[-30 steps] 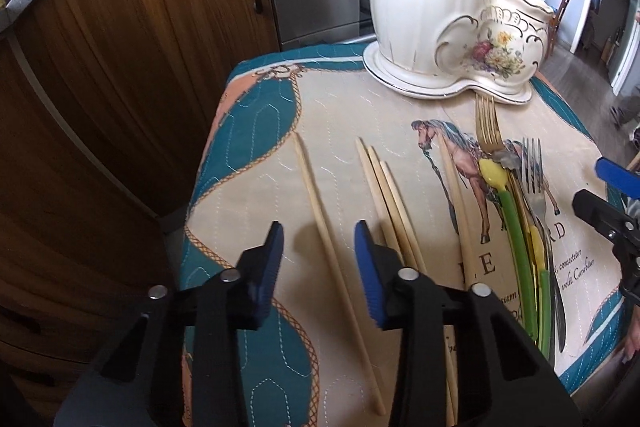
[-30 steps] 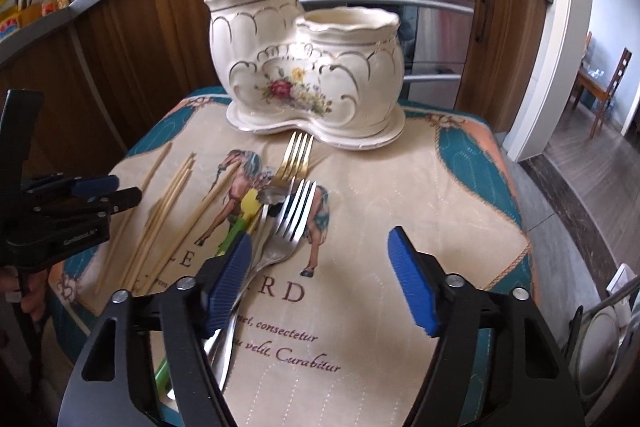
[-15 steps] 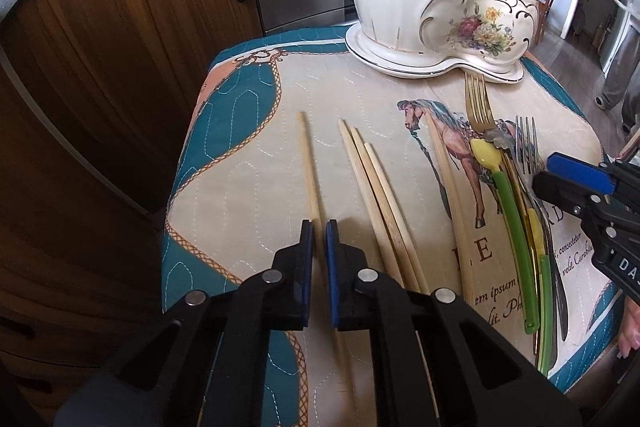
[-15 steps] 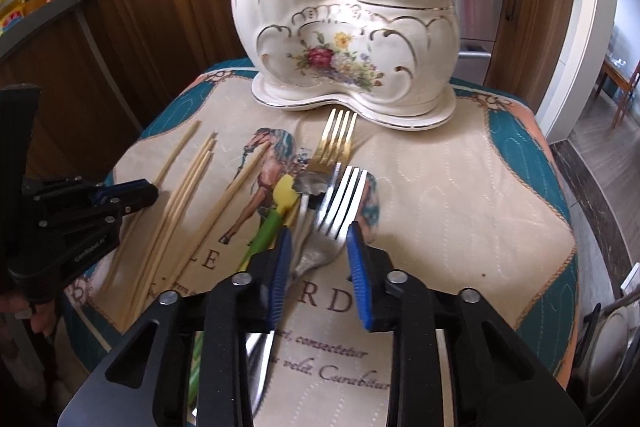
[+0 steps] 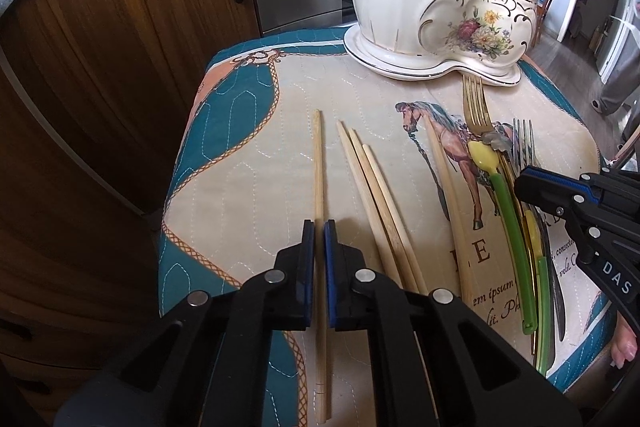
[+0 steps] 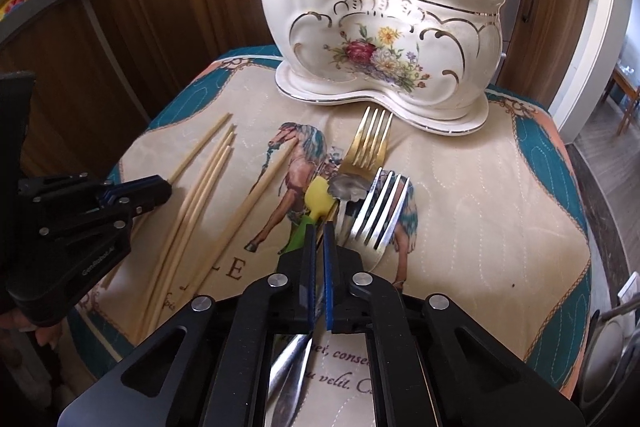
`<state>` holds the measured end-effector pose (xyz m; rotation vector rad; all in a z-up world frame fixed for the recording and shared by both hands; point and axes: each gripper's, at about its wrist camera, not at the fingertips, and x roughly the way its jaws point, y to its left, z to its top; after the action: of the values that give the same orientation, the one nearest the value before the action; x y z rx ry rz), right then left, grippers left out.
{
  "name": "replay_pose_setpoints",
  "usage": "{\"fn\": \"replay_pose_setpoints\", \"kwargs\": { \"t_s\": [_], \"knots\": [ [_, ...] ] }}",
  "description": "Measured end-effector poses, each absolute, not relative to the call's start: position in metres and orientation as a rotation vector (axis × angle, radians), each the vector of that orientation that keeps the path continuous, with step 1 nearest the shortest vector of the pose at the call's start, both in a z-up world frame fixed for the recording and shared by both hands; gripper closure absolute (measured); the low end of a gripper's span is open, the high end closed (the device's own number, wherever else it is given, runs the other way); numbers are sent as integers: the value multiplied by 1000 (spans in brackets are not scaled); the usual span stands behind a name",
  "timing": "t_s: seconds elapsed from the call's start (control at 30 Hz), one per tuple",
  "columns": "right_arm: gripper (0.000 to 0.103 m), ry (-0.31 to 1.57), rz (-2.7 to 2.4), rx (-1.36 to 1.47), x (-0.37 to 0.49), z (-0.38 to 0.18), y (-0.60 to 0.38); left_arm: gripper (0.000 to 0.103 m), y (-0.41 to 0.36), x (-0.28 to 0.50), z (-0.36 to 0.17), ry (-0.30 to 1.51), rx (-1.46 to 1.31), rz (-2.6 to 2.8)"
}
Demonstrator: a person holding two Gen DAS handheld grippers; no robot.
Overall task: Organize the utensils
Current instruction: 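Lift the chopstick with the left gripper while the right gripper lifts the fork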
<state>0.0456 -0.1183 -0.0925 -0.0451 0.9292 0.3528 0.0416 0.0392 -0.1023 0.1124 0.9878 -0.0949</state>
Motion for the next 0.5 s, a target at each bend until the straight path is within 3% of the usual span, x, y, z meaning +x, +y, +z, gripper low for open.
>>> {"fn": "replay_pose_setpoints", "kwargs": {
  "t_s": [0.5],
  "knots": [
    [100,956,330,-39,49,-98,-123,98,38,40,-103,981,120,-99]
  ]
}}
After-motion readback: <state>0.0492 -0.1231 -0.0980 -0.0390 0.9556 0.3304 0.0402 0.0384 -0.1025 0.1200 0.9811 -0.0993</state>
